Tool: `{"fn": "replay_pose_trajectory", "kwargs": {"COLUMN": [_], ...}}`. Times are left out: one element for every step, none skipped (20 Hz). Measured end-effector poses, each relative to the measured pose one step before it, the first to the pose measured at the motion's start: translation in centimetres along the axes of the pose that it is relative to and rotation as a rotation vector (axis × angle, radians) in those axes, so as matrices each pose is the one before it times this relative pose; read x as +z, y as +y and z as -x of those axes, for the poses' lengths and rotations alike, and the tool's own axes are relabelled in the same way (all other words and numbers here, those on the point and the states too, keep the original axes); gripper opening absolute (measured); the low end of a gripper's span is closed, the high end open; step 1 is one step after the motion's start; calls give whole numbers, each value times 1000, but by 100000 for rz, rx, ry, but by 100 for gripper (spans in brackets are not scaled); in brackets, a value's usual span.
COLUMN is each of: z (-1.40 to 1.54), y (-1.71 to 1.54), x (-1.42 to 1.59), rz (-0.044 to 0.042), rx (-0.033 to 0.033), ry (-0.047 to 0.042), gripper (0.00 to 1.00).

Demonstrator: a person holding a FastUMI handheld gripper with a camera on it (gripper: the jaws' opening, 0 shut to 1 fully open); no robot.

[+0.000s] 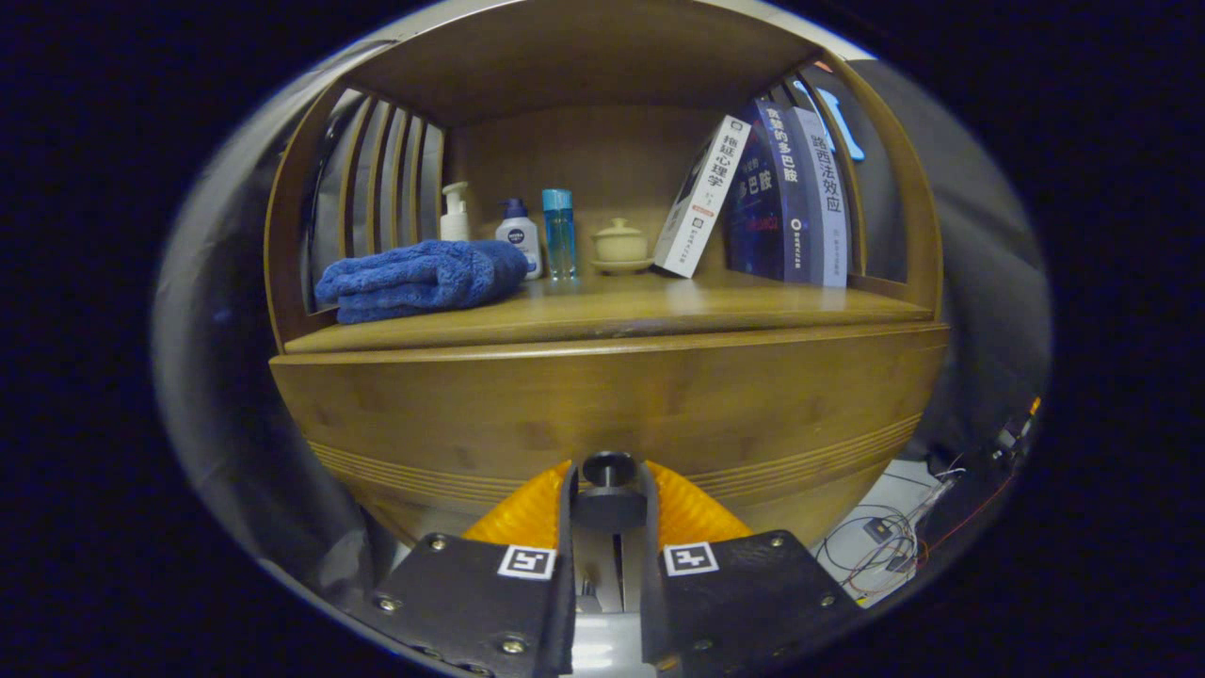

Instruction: Pull open the drawer, take out the items inside it, and place them on the countertop above the cabinet.

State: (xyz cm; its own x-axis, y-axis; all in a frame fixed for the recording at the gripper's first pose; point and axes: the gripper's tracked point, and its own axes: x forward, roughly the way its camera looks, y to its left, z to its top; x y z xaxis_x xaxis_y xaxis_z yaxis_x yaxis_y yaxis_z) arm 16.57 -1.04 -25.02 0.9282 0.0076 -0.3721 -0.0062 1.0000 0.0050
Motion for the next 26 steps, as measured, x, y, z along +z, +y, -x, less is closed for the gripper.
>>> {"fn": "replay_pose_trajectory", "kwargs": {"z": [1039,914,821,1174,897,1011,941,858,907,902,809,746,649,835,149,867,453,393,367,353,245,91,64,-59,-62,60], "y": [-37,-3,-73,-151,-43,-123,-74,-114,-120,-115,-150,-55,-168,-116,-225,-22,42,-31,-102,-115,-96,16,36,38,102,5], "x": [-189,-392,-226,-242,-269,-278,-233,-284,-289,-295,-256,-479,-658,-29,-180,-539,-159,-174,-170,-137,-256,127,-41,92,77,-104], "rz": [-292,-761,-1140,-771,-536,35,575,1101,1086,878,647,915,1267,-60,-197,-947,-537,39,-80,-586,-652,-1165,-625,-259,178,88], "rx": [-362,-324,-781,-938,-952,-910,-770,-802,-736,-807,-819,-1058,-1350,-1690,-1461,-1274,-1013,-830,-674,-499,-489,-135,707,1326,1446,1473], "ry": [-127,-300,-738,-648,-502,-145,200,518,490,541,200,1147,1835,-663,1886,-125,845,535,788,311,497,-619,-464,-810,-519,-334], "gripper": [28,28,28,28,28,28,28,28,28,28,28,28,28,28,28,27,28,27,28,28,28,28,28,28,27,27]}}
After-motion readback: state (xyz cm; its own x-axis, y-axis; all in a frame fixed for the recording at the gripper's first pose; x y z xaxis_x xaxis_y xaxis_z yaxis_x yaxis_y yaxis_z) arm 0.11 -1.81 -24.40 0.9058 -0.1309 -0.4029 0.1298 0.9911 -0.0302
